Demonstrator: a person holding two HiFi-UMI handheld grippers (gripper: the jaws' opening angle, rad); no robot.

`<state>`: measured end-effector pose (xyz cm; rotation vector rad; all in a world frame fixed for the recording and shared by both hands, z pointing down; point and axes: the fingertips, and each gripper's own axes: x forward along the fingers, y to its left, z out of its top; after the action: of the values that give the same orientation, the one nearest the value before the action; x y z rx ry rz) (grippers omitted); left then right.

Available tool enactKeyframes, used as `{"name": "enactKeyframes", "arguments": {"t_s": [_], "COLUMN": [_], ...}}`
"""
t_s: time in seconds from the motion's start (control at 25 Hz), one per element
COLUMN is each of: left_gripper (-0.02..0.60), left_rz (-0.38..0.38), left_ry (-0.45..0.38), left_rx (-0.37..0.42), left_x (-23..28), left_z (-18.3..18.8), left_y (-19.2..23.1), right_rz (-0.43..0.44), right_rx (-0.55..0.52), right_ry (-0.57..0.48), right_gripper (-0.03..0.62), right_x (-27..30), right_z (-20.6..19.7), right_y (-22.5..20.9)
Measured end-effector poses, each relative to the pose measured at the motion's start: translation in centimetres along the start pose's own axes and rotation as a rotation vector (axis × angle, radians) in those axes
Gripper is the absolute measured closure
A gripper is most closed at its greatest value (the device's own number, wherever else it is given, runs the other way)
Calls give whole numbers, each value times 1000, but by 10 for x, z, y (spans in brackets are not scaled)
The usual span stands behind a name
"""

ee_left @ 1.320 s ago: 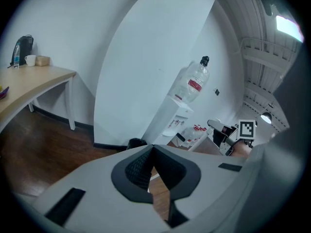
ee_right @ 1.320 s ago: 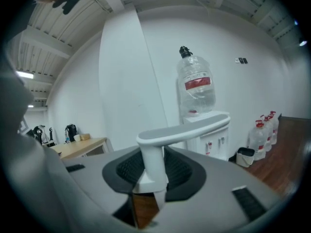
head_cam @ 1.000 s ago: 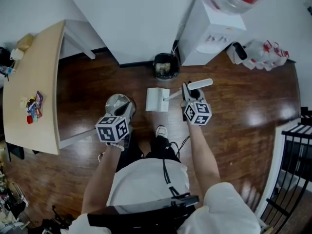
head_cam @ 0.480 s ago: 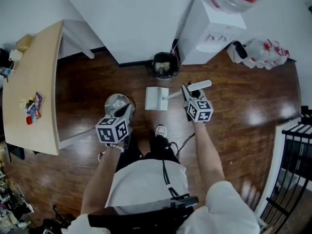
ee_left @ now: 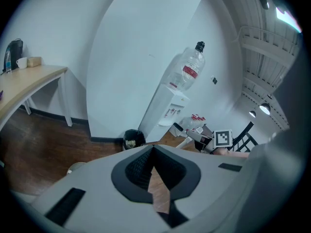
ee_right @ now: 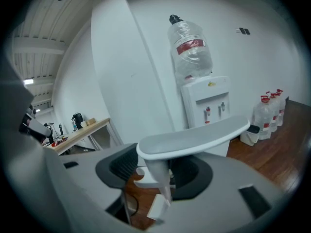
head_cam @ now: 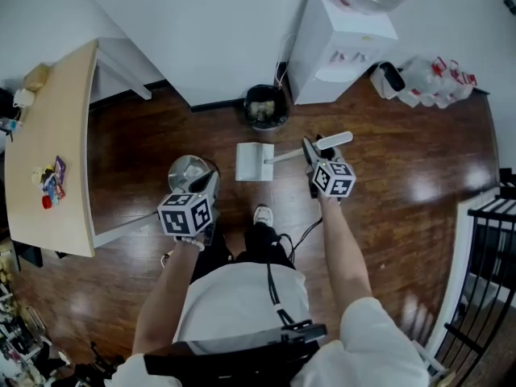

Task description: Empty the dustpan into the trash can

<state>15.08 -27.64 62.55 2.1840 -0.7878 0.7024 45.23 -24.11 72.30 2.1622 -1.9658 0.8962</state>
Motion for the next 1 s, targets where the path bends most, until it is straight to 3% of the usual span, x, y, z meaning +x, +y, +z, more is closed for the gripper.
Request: {"name": "enactKeyframes", "arguments": {"t_s": [0.44,1.0], "left_gripper": [586,586], "left_rz": [-28,12], "left_ry": [9,-26], "left_rx": [24,-17], "left_x": [19,8], "left_z": [-9,-6], "left_y": [-49,-44], "right_rz": [1,35], "right_rx": [97,84], "right_ry": [22,76], "right_gripper": [239,83], "right_x": [5,8], "right_z": [2,-5], "right_y": [-18,-7]}}
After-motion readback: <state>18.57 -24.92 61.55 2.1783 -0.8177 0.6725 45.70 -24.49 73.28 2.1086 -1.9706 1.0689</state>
